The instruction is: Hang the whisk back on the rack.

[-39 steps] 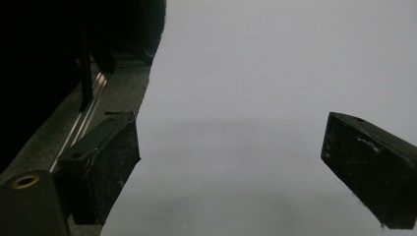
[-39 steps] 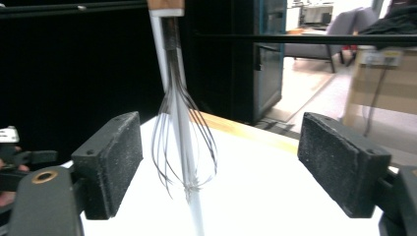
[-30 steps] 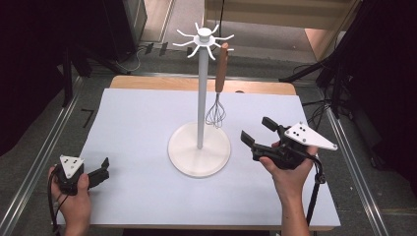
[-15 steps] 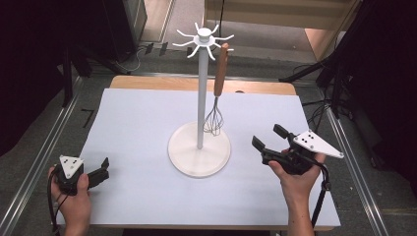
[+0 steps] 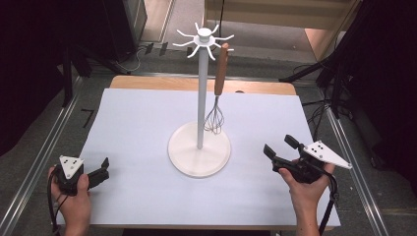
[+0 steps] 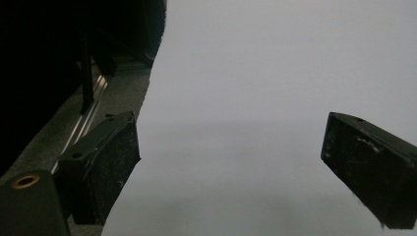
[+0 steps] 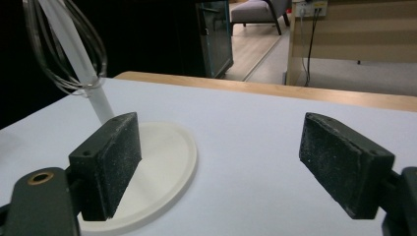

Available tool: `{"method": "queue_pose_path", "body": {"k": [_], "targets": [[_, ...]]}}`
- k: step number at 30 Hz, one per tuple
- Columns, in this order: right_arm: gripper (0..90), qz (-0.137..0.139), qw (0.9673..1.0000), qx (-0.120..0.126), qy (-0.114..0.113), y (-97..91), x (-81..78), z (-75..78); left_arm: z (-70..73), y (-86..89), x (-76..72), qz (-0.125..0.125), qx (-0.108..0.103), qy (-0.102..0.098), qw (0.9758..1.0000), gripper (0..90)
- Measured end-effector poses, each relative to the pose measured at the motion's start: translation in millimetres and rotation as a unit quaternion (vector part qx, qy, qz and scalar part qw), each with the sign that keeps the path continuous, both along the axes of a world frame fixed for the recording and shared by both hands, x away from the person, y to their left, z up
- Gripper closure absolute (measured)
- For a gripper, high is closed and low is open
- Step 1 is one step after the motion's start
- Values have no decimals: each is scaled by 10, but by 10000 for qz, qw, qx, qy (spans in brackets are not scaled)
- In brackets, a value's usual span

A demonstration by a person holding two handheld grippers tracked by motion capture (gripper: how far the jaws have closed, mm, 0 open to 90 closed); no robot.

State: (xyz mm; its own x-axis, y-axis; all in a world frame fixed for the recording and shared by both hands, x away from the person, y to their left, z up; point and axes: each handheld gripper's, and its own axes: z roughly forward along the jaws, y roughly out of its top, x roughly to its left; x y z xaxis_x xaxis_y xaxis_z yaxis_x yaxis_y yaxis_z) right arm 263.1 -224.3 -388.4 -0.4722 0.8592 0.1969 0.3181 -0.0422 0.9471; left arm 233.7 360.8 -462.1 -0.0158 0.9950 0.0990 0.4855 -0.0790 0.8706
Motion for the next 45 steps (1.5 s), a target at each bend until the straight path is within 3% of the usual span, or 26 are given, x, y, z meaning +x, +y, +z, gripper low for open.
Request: {"method": "queue_pose_path", "body": {"k": [12,26,40,45], "targets": [[168,-252,9996,-80,138,-152,-38,-187,-2,-2,-5,-13,-16,-48,10000,80],[176,-555,9976,-72,398,-348,-93,-541,-1,-4,-9,-12,8,-59,10000,80],[183,-906,9934,-138,683,-541,-160,-819,0,13,-10,-9,-76,-71,9999,80],[186,-1015,9923,-153,692,-612,-200,-878,1,18,-10,-18,-103,-71,9999,80]]}}
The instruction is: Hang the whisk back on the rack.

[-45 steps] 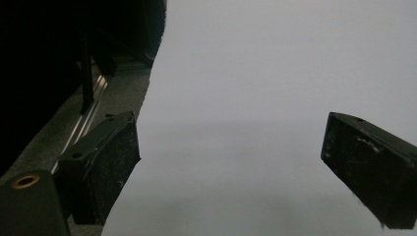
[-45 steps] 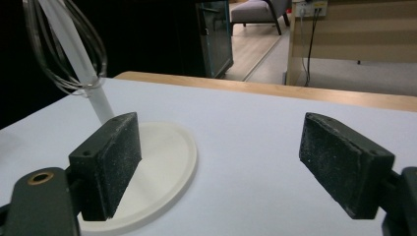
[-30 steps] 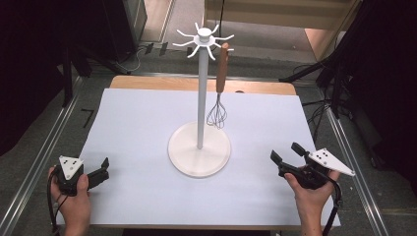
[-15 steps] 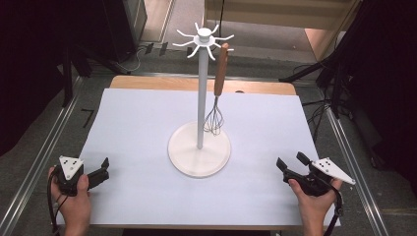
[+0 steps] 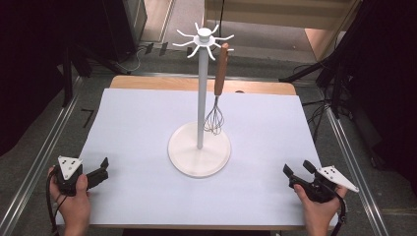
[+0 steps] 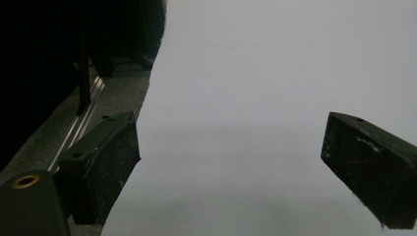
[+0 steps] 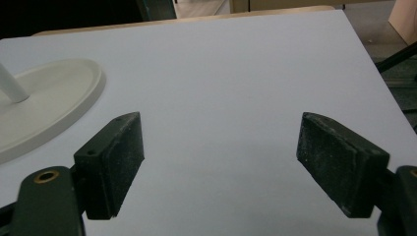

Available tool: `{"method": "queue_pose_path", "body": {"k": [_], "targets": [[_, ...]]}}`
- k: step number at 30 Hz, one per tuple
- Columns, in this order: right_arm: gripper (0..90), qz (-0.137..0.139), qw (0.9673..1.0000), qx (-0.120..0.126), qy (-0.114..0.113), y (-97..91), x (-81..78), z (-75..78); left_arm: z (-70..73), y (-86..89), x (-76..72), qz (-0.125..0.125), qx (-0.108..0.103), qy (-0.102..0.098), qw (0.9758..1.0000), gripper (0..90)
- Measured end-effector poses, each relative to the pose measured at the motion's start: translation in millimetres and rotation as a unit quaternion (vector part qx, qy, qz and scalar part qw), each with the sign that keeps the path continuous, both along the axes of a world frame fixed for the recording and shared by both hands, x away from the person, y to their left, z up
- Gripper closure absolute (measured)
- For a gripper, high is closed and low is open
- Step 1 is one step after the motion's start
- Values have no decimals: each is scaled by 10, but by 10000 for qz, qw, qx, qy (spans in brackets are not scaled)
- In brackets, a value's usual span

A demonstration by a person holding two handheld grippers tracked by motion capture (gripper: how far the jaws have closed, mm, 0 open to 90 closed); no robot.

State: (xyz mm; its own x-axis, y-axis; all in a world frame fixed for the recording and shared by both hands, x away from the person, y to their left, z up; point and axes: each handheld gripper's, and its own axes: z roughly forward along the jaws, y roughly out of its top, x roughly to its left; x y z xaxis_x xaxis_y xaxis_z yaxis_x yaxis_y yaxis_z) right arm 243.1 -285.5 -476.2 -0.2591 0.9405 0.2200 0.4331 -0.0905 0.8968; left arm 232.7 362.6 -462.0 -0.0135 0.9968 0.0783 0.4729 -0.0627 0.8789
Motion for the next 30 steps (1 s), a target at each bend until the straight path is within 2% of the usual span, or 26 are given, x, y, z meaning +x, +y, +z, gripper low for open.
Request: {"method": "queue_pose_path", "body": {"k": [3,8,17,26,29,30], "targets": [[193,-54,10000,-43,52,-39,-34,-26,0,-5,0,10,20,5,10000,80],[195,-139,9999,-21,16,-121,-109,-48,0,-5,-3,14,19,-4,10000,80],[194,-291,9994,-201,59,-261,-218,-51,0,-8,-4,-10,40,-9,10000,80],[212,-433,9988,-214,24,-376,-298,-74,-1,-16,-6,-9,79,-12,10000,81],[211,-470,9988,-118,45,-399,-320,-97,-1,-17,-7,-3,89,-15,10000,82],[210,-497,9987,-87,-15,-409,-326,-96,-1,-15,-7,-9,78,-16,10000,82]]}}
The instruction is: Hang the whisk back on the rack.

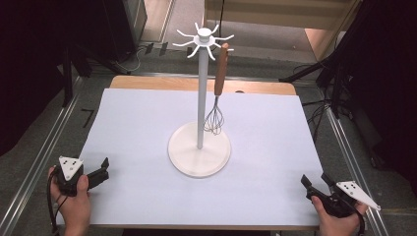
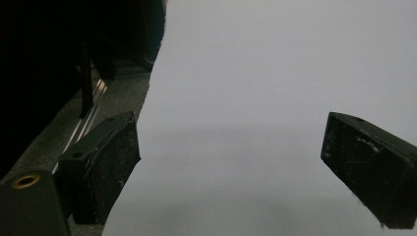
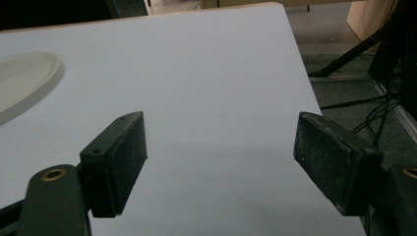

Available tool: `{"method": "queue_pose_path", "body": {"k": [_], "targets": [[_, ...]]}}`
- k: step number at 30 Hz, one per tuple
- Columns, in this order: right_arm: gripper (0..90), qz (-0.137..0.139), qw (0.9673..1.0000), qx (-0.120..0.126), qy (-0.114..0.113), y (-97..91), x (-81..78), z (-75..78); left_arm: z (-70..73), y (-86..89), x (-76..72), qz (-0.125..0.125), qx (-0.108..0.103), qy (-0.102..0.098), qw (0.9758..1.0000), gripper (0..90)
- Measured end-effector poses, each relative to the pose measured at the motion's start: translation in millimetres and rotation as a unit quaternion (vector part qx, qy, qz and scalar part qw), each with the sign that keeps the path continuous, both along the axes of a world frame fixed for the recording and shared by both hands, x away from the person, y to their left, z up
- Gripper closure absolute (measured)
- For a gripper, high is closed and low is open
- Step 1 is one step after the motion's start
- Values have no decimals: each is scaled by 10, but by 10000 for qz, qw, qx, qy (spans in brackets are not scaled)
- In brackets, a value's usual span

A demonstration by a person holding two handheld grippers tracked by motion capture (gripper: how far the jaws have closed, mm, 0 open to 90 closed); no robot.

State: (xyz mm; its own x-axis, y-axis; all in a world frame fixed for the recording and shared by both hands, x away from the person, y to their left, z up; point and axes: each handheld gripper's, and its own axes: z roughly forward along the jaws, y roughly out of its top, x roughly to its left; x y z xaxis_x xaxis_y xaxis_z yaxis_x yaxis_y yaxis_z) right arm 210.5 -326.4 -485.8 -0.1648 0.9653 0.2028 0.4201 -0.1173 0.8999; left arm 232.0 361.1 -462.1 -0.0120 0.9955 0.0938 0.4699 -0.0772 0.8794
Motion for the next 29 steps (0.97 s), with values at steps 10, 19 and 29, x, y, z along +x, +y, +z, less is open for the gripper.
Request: {"method": "queue_pose_path", "body": {"k": [10,19,29], "targets": [[200,-45,10000,-39,-5,20,-21,-19,2,24,9,17,-113,33,9999,82],[178,-115,9996,274,-39,-44,-34,-36,3,19,12,10,-90,63,9999,82],[181,-306,9994,116,138,-13,0,-33,3,22,12,-1,-104,60,9999,82]]}}
